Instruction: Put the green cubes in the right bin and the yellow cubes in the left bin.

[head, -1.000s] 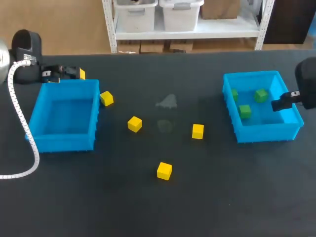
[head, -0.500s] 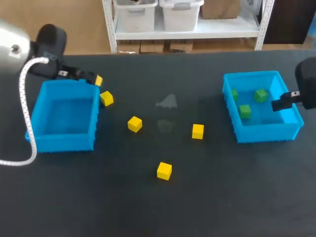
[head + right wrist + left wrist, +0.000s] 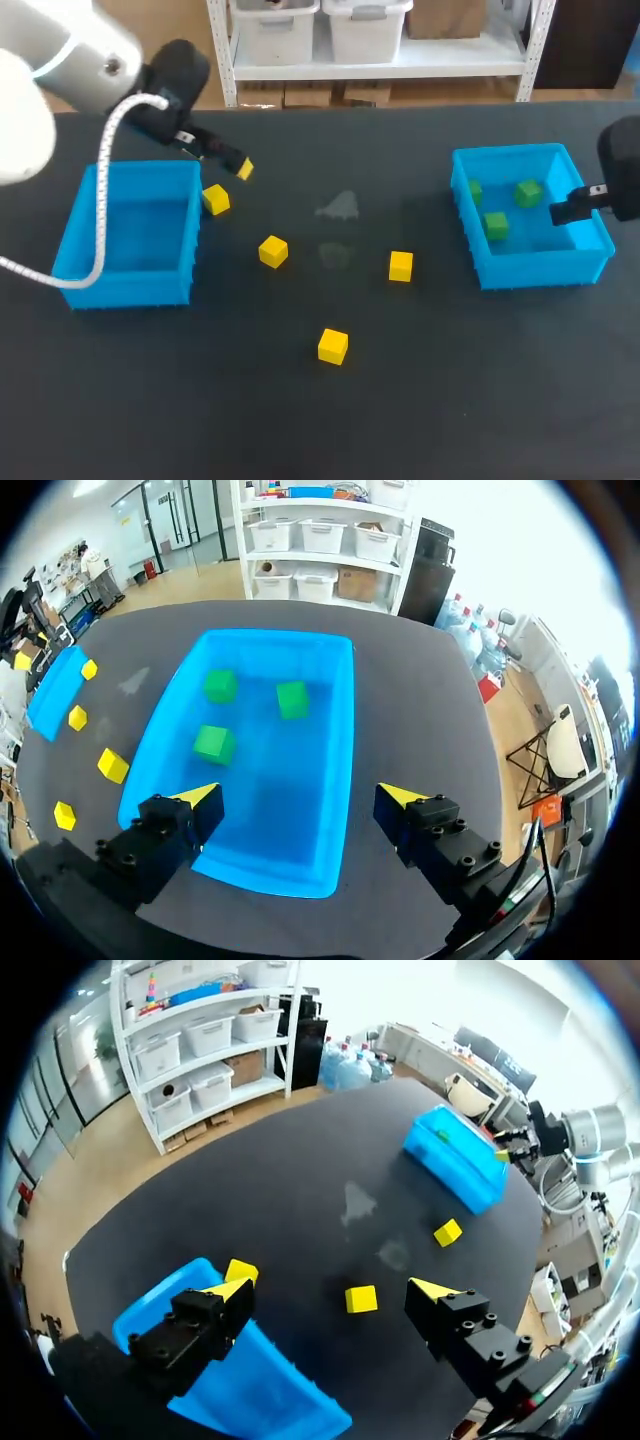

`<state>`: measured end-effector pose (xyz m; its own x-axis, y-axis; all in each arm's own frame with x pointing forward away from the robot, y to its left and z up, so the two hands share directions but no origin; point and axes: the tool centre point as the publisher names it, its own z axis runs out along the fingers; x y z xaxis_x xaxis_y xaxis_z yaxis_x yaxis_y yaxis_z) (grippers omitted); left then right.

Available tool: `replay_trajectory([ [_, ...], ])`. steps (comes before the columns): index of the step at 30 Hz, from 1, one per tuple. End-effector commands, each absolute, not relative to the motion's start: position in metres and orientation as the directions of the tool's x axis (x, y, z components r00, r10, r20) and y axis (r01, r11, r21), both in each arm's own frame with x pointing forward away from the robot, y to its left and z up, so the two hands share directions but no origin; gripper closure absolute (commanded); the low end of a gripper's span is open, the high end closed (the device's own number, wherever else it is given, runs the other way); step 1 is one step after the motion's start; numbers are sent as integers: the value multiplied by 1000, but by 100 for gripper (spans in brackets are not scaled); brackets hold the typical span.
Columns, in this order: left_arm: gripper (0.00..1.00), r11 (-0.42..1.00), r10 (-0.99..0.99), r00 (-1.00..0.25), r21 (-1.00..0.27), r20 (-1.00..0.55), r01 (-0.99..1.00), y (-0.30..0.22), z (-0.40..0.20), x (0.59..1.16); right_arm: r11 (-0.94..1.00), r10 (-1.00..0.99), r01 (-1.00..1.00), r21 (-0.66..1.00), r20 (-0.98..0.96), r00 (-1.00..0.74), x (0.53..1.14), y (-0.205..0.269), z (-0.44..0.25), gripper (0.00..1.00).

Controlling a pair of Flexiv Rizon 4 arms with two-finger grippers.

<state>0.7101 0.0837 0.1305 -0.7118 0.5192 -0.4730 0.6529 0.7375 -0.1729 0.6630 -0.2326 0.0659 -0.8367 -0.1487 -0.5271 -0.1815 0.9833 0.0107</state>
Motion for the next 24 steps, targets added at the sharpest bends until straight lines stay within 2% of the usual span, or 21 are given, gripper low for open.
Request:
replay_trajectory([
  [1, 0, 732, 578, -737, -175, -352, 658, 70, 116, 726, 984, -147, -180, 10, -532, -834, 663, -232, 65, 0],
  [8, 0, 720, 620, -735, -175, -275, 672, 54, 88, 727, 984, -147, -180, 10, -532, -834, 663, -232, 65, 0],
  [24, 0, 720, 682, -719, -55, -132, 692, 42, 32, 687, 984, -147, -180, 10, -532, -834, 663, -232, 65, 0],
])
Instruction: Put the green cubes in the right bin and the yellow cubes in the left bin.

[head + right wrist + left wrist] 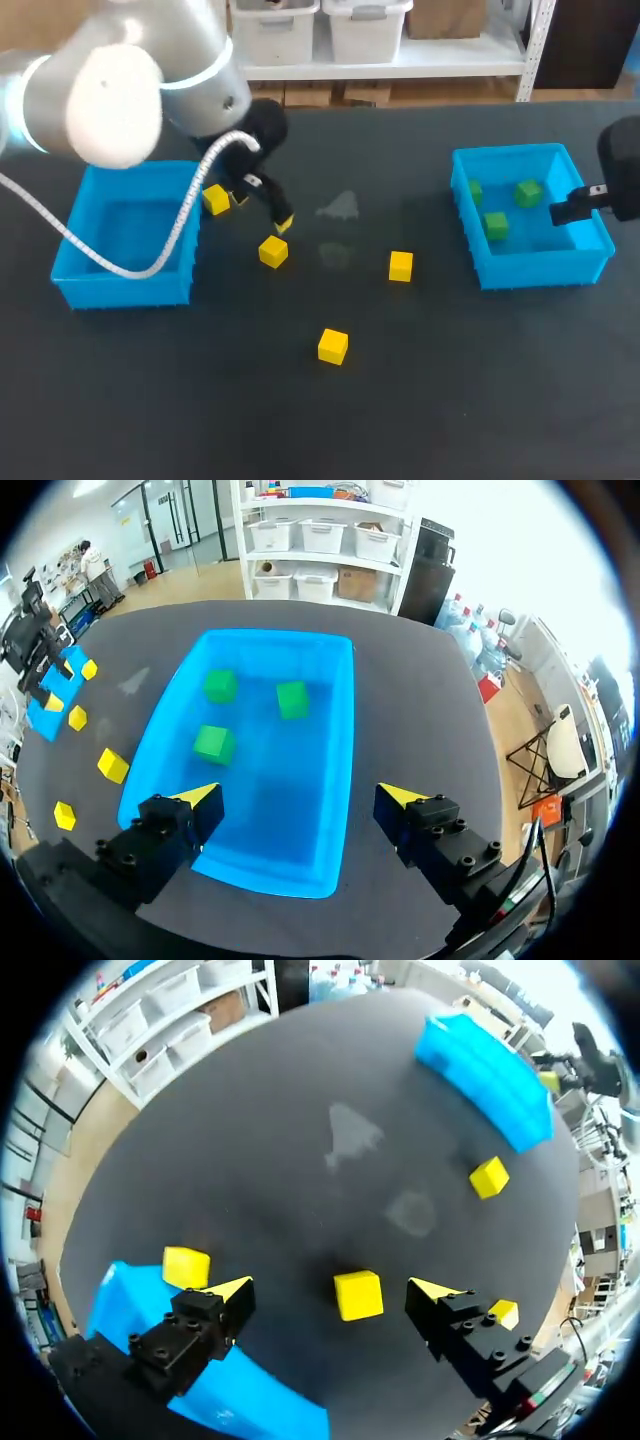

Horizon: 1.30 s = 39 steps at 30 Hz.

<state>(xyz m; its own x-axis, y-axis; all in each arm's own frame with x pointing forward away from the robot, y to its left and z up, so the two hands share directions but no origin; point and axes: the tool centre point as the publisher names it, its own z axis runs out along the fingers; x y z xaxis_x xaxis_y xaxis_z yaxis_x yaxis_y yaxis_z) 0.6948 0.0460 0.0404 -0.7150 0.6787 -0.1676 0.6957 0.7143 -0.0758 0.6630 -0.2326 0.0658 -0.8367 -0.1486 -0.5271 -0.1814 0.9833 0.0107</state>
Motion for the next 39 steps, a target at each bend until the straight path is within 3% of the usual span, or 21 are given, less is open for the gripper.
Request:
replay_trajectory([
  [1, 0, 722, 681, -722, -53, -125, 690, 42, 28, 684, 984, -147, -180, 10, -532, -834, 663, -232, 65, 0],
  [19, 1, 765, 642, -758, 30, -114, 643, 37, -3, 667, 984, -147, -180, 10, -532, -834, 663, -232, 65, 0],
  [20, 56, 772, 634, -763, 41, -122, 635, 37, -4, 668, 984, -147, -180, 10, -532, -834, 663, -232, 65, 0],
  [21, 100, 777, 628, -767, 45, -129, 628, 38, -4, 670, 984, -147, -180, 10, -532, -834, 663, -232, 65, 0],
  [39, 100, 853, 513, -825, 40, -236, 520, 56, 12, 680, 984, -147, -180, 10, -532, -834, 663, -232, 65, 0],
])
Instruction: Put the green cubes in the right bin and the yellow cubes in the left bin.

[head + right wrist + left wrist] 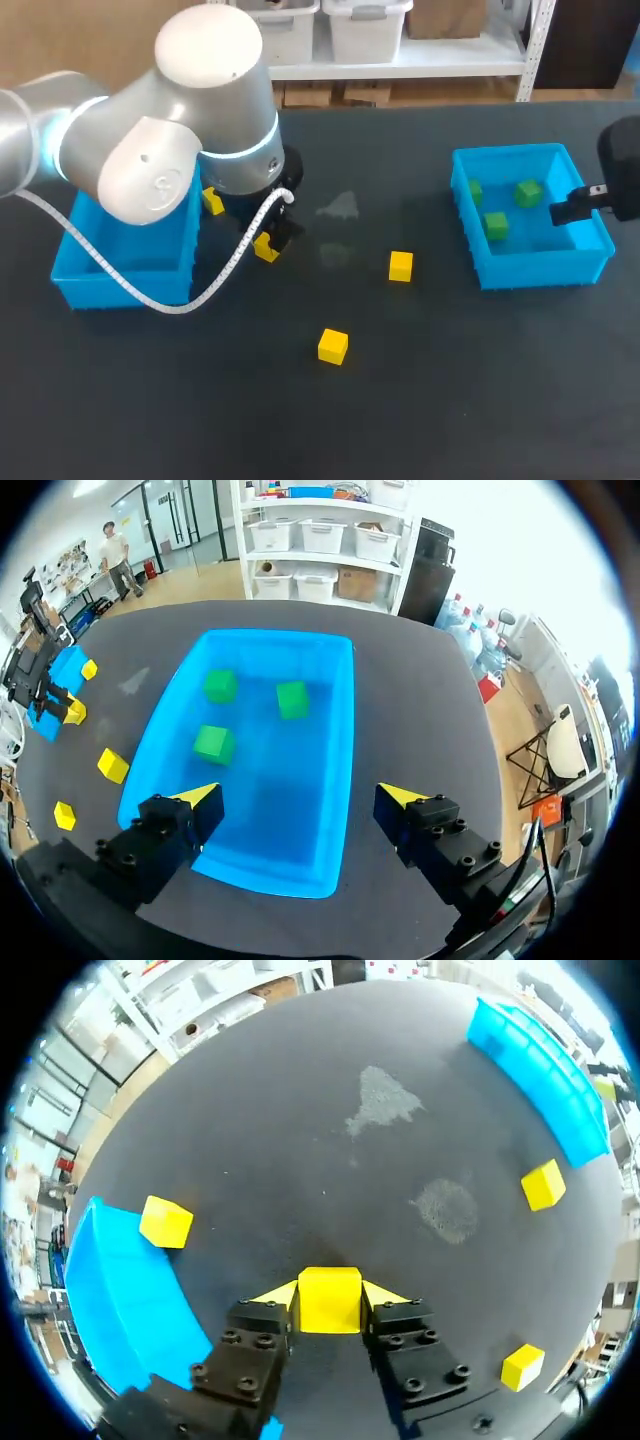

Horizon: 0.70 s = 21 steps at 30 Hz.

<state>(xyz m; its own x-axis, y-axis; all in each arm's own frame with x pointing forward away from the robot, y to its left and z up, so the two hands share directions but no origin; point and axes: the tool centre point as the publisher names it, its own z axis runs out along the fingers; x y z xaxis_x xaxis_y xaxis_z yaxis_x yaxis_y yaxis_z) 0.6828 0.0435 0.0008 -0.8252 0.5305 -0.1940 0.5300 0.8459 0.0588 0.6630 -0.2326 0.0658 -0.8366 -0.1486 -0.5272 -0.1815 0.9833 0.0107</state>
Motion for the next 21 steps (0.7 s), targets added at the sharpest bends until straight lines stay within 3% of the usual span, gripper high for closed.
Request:
replay_trajectory([
  [1, 100, 863, 495, -830, 30, -258, 505, 57, 18, 684, 984, -147, -180, 10, -532, -834, 663, -232, 65, 0],
  [11, 100, 935, 307, -829, -14, -468, 354, 80, 89, 719, 984, -147, -180, 10, -532, -834, 663, -232, 65, 0],
  [21, 100, 991, 111, -830, -6, -547, 136, 153, 116, 740, 984, -147, -180, 10, -532, -834, 663, -232, 65, 0],
])
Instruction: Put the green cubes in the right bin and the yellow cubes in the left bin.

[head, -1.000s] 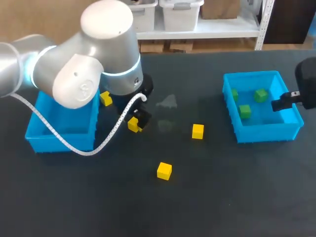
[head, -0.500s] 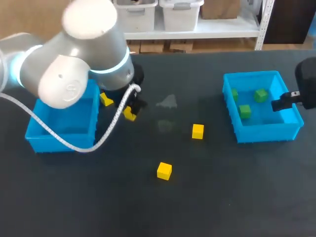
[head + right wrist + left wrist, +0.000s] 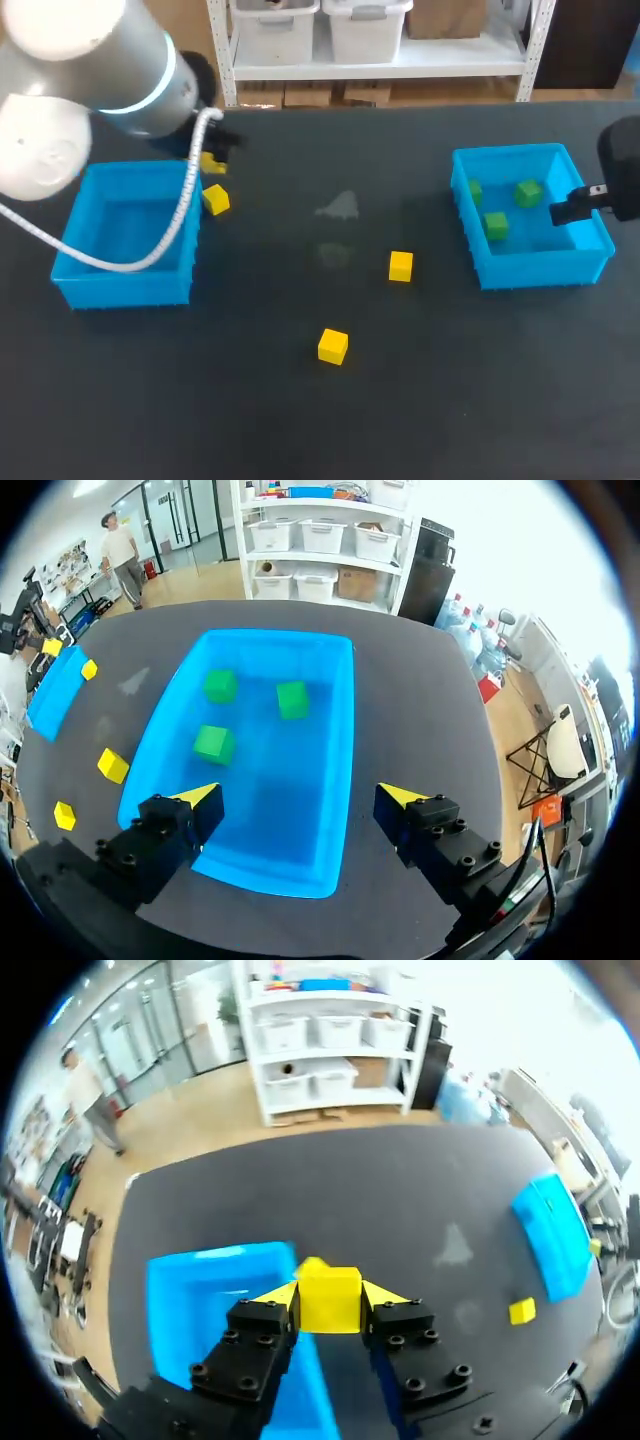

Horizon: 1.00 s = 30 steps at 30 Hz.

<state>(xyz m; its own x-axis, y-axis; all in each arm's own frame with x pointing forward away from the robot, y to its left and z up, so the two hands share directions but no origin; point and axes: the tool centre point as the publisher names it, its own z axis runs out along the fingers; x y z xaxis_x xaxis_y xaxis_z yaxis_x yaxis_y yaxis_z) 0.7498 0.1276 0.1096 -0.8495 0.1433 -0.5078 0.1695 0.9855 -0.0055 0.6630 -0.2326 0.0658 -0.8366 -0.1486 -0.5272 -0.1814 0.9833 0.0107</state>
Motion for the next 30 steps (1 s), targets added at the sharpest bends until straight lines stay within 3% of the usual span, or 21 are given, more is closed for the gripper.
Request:
replay_trajectory([
  [1, 100, 993, 95, -832, -4, -547, 116, 160, 116, 739, 984, -147, -180, 10, -532, -834, 663, -232, 65, 0],
  [10, 100, 1000, 20, -863, 16, -506, 14, 205, 97, 717, 984, -147, -180, 10, -532, -834, 663, -232, 65, 0],
  [15, 100, 995, 41, -890, 97, -454, -4, 218, 83, 709, 984, -147, -180, 10, -532, -834, 663, -232, 65, 0],
  [16, 92, 995, 49, -894, 98, -446, 6, 218, 82, 707, 984, -147, -180, 10, -532, -834, 663, -232, 65, 0],
  [17, 58, 995, 52, -897, 95, -440, 11, 219, 79, 707, 984, -147, -180, 10, -532, -834, 663, -232, 65, 0],
  [18, 0, 996, 52, -897, 90, -439, 13, 219, 79, 707, 984, -147, -180, 10, -532, -834, 663, -232, 65, 0],
  [30, 0, 987, 106, -879, -59, -465, 150, 179, 108, 711, 984, -147, -180, 10, -532, -834, 663, -232, 65, 0],
])
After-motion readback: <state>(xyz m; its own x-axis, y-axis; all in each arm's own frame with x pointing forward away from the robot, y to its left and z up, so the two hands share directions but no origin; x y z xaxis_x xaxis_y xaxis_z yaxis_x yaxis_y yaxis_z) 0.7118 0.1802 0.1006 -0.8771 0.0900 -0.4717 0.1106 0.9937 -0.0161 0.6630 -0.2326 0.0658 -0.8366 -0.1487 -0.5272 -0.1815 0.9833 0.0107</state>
